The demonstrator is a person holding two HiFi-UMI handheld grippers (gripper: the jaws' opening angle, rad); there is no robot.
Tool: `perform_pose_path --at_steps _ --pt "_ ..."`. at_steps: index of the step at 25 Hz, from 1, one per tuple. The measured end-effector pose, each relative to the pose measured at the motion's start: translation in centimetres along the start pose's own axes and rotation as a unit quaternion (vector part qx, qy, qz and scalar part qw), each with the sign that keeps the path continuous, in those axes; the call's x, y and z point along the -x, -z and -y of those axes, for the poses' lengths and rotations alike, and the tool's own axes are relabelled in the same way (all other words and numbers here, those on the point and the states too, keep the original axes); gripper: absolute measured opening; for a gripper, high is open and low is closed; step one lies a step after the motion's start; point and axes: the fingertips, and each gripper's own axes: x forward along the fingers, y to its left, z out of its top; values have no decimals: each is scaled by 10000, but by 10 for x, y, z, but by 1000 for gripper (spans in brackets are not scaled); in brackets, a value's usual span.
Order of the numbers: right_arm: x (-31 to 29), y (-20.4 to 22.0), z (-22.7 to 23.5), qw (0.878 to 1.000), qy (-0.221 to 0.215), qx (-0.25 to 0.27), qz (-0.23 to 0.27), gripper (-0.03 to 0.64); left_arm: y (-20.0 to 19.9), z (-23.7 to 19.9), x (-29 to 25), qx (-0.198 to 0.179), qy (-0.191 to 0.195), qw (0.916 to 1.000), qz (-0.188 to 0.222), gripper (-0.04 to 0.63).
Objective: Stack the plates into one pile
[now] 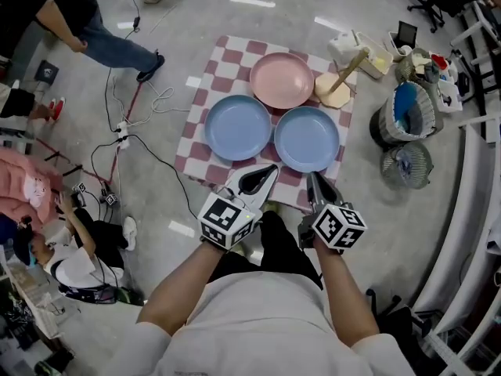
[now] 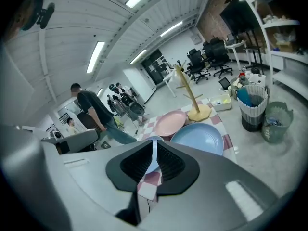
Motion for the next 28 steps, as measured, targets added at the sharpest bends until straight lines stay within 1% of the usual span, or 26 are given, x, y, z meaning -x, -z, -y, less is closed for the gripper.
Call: perform_pose_path --at_steps 2,4,8,12,16,18,23,28 --pt "-11 7 22 9997 113 -138 -166 18 8 -2 -18 29 6 9999 -140 6" --pt "-20 17 46 9987 248 -287 -336 41 17 -1 -32 81 16 9997 -245 6" --pt "-35 37 91 9942 576 -697 -587 55 35 -2 -54 156 44 9988 -461 6" --pt "-48 59 128 9867 903 -1127 -750 72 50 -4 -69 200 97 9978 -620 6" --pt "-60 78 160 9764 1258 -1561 -805 84 63 -7 -78 259 186 9970 -710 6" --pt "-67 86 175 9706 1449 -1744 -810 100 69 -11 -83 319 212 9965 -742 6" --pt "-78 103 202 9564 1834 -2107 -848 100 87 -20 -95 453 284 9949 -856 6" --pt "-93 113 216 9474 1947 -2388 -870 98 99 -27 -102 481 326 9935 -978 6"
